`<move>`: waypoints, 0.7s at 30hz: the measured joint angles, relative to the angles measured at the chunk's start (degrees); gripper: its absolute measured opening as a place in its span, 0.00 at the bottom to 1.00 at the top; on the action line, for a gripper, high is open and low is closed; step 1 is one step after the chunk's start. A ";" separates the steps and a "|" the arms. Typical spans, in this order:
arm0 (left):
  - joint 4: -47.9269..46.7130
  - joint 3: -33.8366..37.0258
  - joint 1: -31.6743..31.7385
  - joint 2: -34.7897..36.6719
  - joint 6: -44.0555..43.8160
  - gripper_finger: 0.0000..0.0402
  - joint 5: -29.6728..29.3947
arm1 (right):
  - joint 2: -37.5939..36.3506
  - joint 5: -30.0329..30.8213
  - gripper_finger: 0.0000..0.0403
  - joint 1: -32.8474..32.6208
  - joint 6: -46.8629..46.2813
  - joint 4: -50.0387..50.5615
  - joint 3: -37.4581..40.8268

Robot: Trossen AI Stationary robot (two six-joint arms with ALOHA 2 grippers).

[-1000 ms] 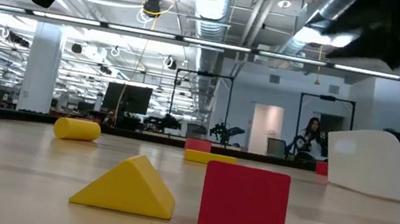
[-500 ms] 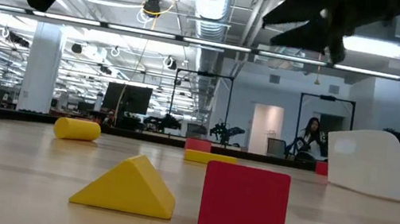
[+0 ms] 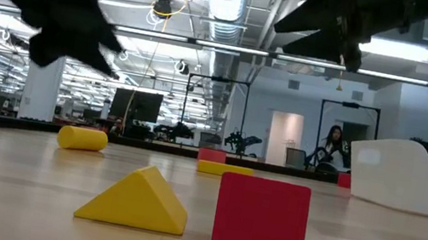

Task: Sort & place blocks by color
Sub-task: Put the top right yellow block into the gray bin

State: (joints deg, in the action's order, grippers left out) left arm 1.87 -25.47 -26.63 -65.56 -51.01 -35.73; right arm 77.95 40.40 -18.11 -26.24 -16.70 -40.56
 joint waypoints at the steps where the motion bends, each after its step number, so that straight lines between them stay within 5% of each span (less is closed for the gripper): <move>1: -1.38 0.00 1.28 -0.29 -1.40 0.54 2.11 | 0.00 0.00 0.63 0.00 0.25 -0.08 0.00; 6: -6.08 -0.02 5.90 -0.77 -5.51 0.49 9.48 | 0.00 0.00 0.63 0.00 0.83 0.14 0.00; 13: -5.30 -0.02 8.28 -0.67 -4.33 0.45 10.61 | 0.00 -0.02 0.63 -0.04 0.81 1.33 0.00; 21: 20.52 -0.09 3.88 5.23 22.39 0.42 13.40 | 0.11 -9.73 0.63 3.17 0.50 4.41 -2.20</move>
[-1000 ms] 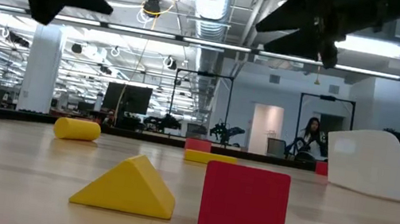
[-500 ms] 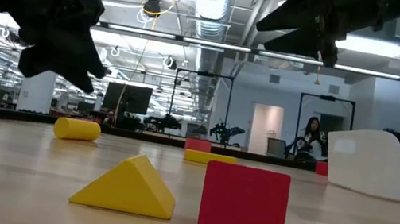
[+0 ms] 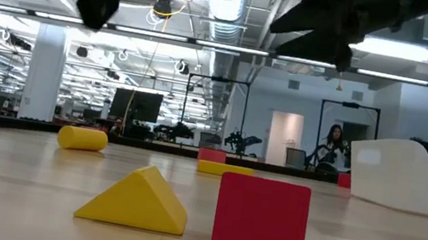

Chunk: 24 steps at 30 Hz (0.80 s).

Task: Sort & place blocks by color
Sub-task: Put the top right yellow block into the gray bin

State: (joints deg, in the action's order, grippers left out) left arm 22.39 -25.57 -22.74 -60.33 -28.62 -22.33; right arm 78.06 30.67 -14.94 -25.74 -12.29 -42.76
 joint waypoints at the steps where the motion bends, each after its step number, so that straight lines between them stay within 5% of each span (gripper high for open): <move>1: 1.48 -0.02 -0.67 1.25 2.60 0.42 -0.38 | 0.00 -1.85 0.63 1.10 -0.10 1.37 -0.81; 13: 2.10 0.01 -7.75 5.84 5.50 0.42 -5.51 | 13.71 -17.05 0.63 10.94 10.73 10.03 -9.32; 24: 1.08 0.05 -14.21 5.89 5.42 0.42 -11.71 | 30.41 -18.55 0.63 13.99 18.10 24.40 -20.64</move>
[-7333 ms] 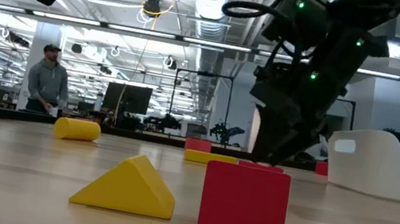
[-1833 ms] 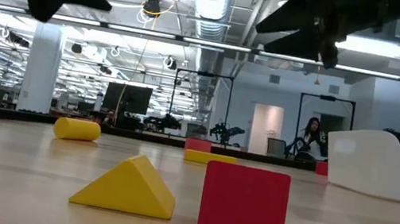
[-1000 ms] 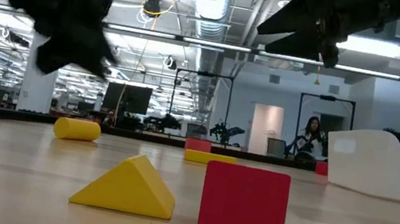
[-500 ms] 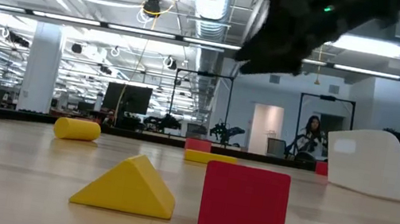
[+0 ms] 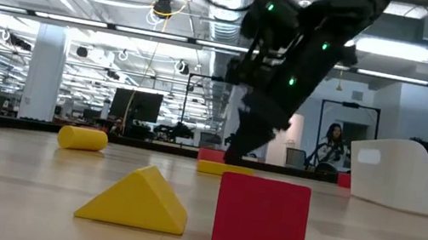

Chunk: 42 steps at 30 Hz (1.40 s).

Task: Sort & place blocks by color
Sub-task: Put the top right yellow block into the gray bin

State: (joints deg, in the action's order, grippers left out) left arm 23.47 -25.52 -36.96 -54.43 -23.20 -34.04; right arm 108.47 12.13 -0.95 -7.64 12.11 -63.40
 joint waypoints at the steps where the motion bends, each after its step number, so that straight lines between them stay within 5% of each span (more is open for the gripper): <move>1: -0.51 0.00 -0.30 0.00 -0.02 0.42 -0.53 | 1.08 -0.26 0.63 0.18 0.32 1.14 -0.56; 10: -2.59 0.00 -1.69 0.00 -0.17 0.42 -1.26 | 5.81 -6.76 0.61 1.24 -1.11 2.92 -3.18; 18: -3.07 0.00 -1.72 -0.92 -1.32 0.42 -5.77 | 4.04 -11.09 0.22 0.97 -4.97 6.02 -3.13; 23: -3.02 0.00 -1.72 -2.96 -2.67 0.42 -6.89 | 0.01 -13.40 0.22 -1.02 -9.46 10.08 -2.58; 32: -2.94 0.00 -1.74 -7.13 -4.59 0.42 -7.33 | -16.09 -9.60 0.22 -14.42 -17.94 17.84 -2.75; 42: 3.11 0.00 -1.85 -8.57 -0.45 0.42 -7.01 | -27.86 -4.81 0.25 -34.48 -40.87 34.96 -2.81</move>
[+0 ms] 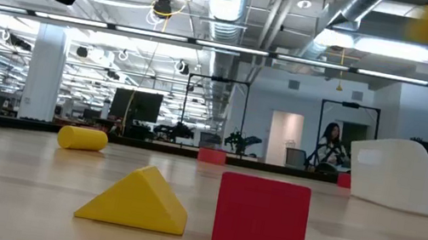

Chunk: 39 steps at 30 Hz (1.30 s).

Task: Sort & place blocks by color
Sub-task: Put the top right yellow block into the gray bin

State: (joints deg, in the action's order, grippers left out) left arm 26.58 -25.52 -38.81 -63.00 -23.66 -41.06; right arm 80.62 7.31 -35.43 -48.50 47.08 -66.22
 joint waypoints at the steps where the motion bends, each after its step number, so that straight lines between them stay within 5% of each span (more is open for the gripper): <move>1: 0.14 0.00 0.00 0.00 0.29 0.42 0.05 | -0.36 -0.02 0.25 -2.11 -3.61 2.13 0.00; 7: 0.37 0.00 0.00 0.00 0.69 0.42 -0.26 | -0.64 -0.59 0.25 -13.58 -25.31 13.09 0.05; 18: 0.34 0.00 0.00 -0.01 0.63 0.42 1.65 | 1.73 0.88 0.25 -30.69 -52.81 14.65 1.27; 39: 3.01 0.00 -0.01 0.00 2.12 0.42 1.40 | 19.82 -4.60 0.30 -31.48 -51.38 13.60 1.29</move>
State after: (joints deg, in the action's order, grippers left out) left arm 29.58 -25.52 -38.82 -63.00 -21.54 -39.66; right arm 100.43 2.71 -66.92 -99.89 60.68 -64.93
